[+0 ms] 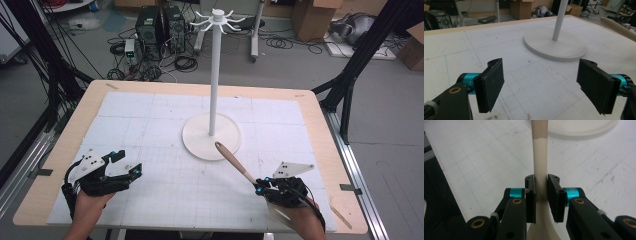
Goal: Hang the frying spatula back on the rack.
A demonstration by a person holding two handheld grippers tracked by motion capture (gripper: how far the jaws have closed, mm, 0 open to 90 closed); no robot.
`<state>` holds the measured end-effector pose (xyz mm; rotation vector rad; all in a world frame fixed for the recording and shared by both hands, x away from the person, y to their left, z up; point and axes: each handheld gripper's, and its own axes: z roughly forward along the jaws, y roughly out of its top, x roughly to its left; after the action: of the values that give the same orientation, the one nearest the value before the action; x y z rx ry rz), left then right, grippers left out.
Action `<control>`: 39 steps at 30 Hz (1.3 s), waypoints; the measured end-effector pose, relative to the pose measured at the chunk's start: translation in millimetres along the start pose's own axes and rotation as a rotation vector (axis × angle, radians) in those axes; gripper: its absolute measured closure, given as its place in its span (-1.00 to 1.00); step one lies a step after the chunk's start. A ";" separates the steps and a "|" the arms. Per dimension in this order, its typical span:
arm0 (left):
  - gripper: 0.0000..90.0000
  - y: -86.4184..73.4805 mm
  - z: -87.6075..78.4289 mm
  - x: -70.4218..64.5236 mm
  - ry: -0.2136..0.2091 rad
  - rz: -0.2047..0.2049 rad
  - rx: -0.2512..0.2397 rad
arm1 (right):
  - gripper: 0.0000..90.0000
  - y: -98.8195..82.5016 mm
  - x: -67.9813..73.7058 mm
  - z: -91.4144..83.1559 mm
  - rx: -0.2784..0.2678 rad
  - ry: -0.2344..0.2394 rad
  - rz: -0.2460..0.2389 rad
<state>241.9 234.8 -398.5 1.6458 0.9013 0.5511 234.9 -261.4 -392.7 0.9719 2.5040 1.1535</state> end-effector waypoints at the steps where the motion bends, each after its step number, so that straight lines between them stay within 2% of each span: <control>1: -0.51 2.6 0.5 -1.9 -0.008 0.000 -0.005 | 0.72 1.6 1.4 -0.3 -0.015 -0.002 -0.003; 2: -0.50 7.1 2.4 -6.9 -0.023 -0.005 -0.007 | 0.72 4.2 3.7 -0.7 -0.038 -0.006 -0.009; 4: -0.50 9.1 3.7 -9.3 -0.032 -0.004 -0.007 | 0.72 5.2 5.1 -1.0 -0.047 -0.011 -0.009; 7: -0.45 15.4 9.4 -17.7 -0.070 -0.015 -0.017 | 0.72 7.3 7.6 -1.9 -0.076 -0.010 -0.010; 8: -0.40 21.6 14.3 -23.1 -0.097 -0.027 -0.024 | 0.72 8.5 9.0 -2.9 -0.096 -0.011 -0.010; 10: -0.39 25.2 17.2 -25.8 -0.110 -0.036 -0.032 | 0.72 9.2 10.2 -3.3 -0.108 -0.008 -0.005; 12: -0.37 37.3 27.6 -35.2 -0.141 -0.056 -0.051 | 0.72 12.7 14.8 -3.7 -0.136 -0.006 -0.017; 14: -0.36 41.4 31.8 -38.9 -0.155 -0.058 -0.055 | 0.72 16.5 19.7 -3.2 -0.154 -0.005 -0.028; 15: -0.36 49.3 40.5 -47.1 -0.182 -0.056 -0.050 | 0.72 18.8 22.4 -3.0 -0.160 0.000 -0.029; 16: -0.36 49.3 40.5 -47.1 -0.182 -0.056 -0.050 | 0.72 18.8 22.4 -3.0 -0.160 0.000 -0.029; 20: -0.40 61.9 63.1 -67.2 -0.231 -0.050 -0.028 | 0.72 29.5 32.5 2.2 -0.188 0.018 -0.055; 28: -0.43 72.1 83.1 -83.4 -0.262 -0.057 -0.022 | 0.72 38.4 42.5 5.5 -0.223 0.021 -0.071; 31: -0.43 77.8 89.0 -89.5 -0.297 -0.079 -0.036 | 0.72 41.7 46.1 6.9 -0.239 0.018 -0.083; 35: -0.44 80.6 92.7 -94.5 -0.314 -0.085 -0.038 | 0.72 43.6 48.0 7.7 -0.255 0.018 -0.093; 39: -0.33 84.0 96.8 -99.9 -0.334 -0.095 -0.043 | 0.72 46.3 51.7 9.5 -0.266 0.027 -0.103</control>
<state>277.9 90.3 -333.7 1.5880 0.7109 0.2188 222.0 -200.3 -361.0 0.7528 2.3116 1.4283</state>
